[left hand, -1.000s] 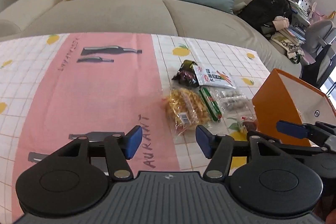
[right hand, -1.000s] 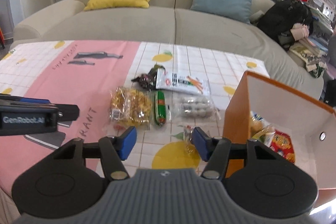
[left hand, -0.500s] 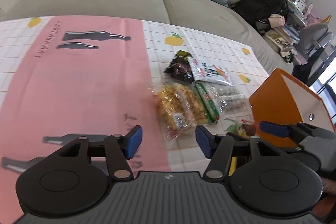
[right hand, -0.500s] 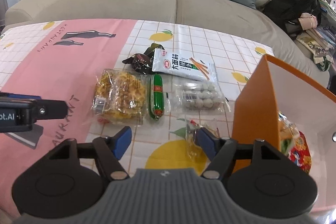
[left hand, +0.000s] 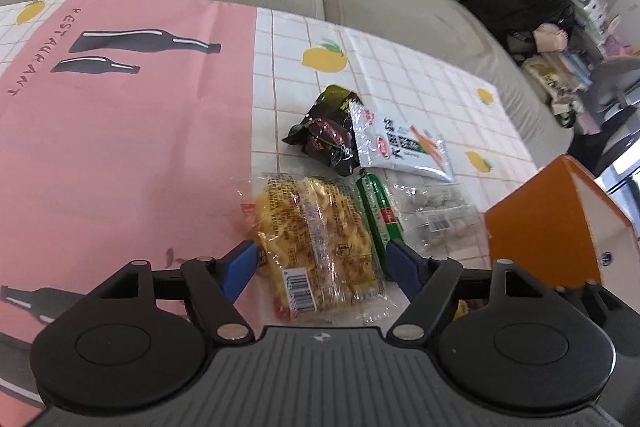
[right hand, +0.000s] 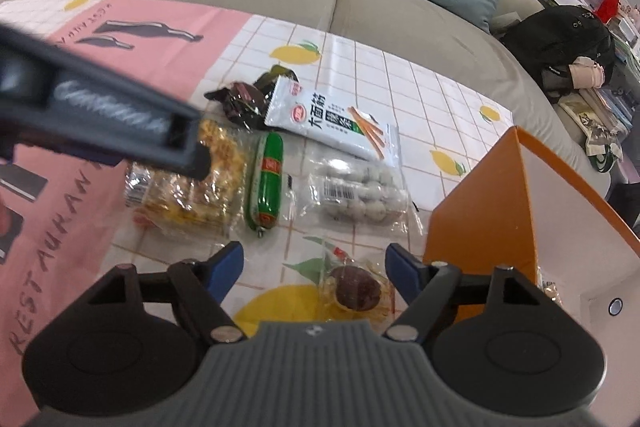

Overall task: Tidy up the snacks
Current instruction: 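Grasp the clear yellow pasta-snack bag with the left tool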

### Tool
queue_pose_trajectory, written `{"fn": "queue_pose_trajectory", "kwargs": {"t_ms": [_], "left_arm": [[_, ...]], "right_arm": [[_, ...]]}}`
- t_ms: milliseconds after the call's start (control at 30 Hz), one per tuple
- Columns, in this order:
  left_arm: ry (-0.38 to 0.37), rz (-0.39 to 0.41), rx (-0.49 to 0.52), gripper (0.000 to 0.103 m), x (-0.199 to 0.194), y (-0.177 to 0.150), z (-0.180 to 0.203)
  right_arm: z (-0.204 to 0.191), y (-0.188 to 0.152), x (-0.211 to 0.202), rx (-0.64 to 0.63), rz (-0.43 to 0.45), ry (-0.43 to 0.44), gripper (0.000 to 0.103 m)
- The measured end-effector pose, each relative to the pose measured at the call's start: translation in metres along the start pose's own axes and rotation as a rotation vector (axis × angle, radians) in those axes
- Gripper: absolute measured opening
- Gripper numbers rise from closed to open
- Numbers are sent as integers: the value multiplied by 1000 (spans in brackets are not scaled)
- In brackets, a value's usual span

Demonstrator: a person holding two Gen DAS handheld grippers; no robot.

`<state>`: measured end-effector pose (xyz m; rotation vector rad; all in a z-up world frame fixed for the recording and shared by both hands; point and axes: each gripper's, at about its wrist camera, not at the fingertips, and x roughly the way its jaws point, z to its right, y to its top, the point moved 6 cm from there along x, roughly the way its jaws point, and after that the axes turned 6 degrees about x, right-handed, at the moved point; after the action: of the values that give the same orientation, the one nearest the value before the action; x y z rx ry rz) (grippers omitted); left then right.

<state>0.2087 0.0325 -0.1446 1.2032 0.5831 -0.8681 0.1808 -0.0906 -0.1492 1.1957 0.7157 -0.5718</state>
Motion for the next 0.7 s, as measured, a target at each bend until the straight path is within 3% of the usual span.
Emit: {"fn": "queue_pose_trajectory", "kwargs": {"t_ms": [233, 367, 433, 500, 567, 633, 700], "left_arm": [[108, -55, 37, 88, 19, 1, 5], [122, -70, 52, 85, 21, 0, 5], [119, -73, 57, 77, 18, -2, 4], [127, -81, 63, 76, 14, -4, 2], [137, -91, 65, 75, 8, -8, -4], [140, -103, 65, 74, 1, -14, -10], [145, -116, 61, 74, -7, -22, -18]], "right_arm": [[0, -11, 11, -34, -38, -5, 80], [-3, -15, 11, -53, -40, -16, 81], [-3, -16, 11, -46, -44, -19, 72], [-3, -17, 9, -43, -37, -34, 62], [-4, -17, 7, -40, -35, -29, 58], [-9, -18, 3, -41, -19, -7, 50], [-17, -17, -3, -47, -1, 34, 48]]}}
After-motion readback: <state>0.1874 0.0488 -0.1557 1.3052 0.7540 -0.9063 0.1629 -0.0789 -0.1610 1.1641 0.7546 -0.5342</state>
